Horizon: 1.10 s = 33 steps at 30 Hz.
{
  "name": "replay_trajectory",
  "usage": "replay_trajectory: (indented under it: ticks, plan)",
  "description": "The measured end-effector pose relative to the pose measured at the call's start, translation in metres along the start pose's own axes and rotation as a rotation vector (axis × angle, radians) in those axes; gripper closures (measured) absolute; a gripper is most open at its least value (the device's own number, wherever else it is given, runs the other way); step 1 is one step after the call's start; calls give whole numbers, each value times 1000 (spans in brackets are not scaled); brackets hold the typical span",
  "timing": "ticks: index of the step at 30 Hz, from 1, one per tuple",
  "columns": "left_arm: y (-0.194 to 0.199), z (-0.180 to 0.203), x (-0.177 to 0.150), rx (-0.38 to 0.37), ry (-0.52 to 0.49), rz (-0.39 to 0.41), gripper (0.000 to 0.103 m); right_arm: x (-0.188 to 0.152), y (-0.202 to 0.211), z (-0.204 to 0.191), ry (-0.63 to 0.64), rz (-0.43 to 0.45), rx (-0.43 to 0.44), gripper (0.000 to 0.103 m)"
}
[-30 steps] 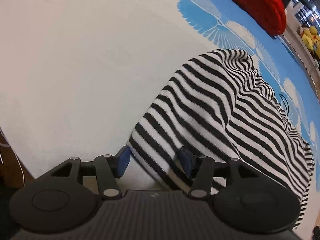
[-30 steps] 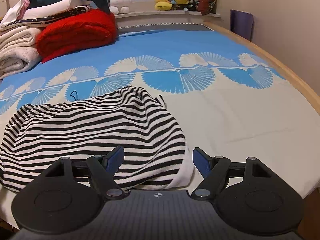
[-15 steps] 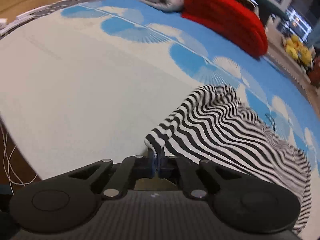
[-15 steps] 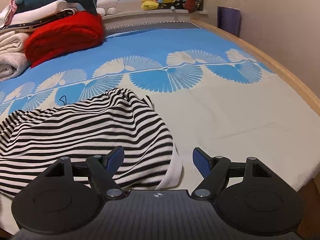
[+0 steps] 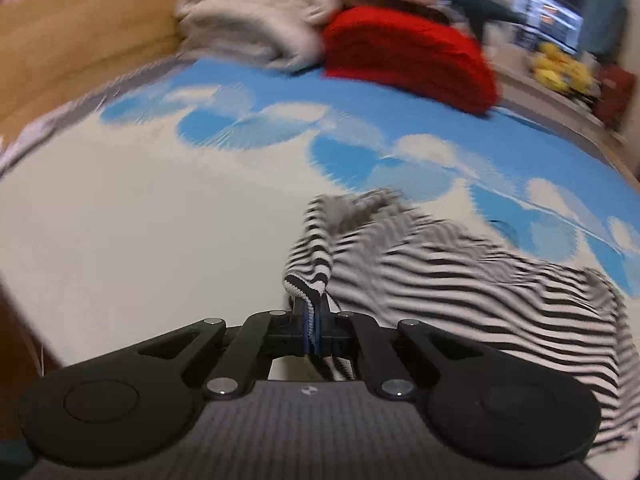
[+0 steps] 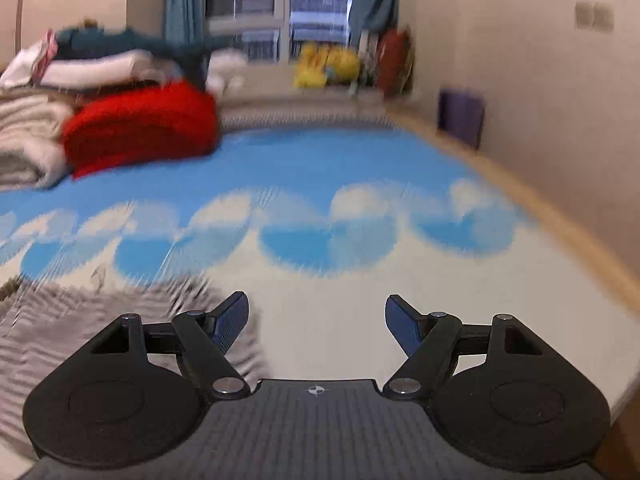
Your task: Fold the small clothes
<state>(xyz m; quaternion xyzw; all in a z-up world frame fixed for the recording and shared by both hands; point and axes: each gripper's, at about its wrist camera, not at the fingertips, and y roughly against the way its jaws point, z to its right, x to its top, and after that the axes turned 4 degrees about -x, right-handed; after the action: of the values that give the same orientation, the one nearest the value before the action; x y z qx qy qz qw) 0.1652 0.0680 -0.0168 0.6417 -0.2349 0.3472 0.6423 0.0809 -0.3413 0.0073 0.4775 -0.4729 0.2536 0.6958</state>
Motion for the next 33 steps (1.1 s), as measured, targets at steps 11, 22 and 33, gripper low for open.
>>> replay_trajectory:
  ticks: [11, 22, 33]
  plan:
    - [69, 237, -11, -362, -310, 121, 101, -3, -19, 97, -226, 48, -140, 27]
    - [13, 361, -119, -706, -607, -312, 86, -9, -34, 102, -231, -19, -40, 27]
    - [6, 199, -36, -468, -601, -102, 66, -5, -44, 49, -137, -104, 154, 30]
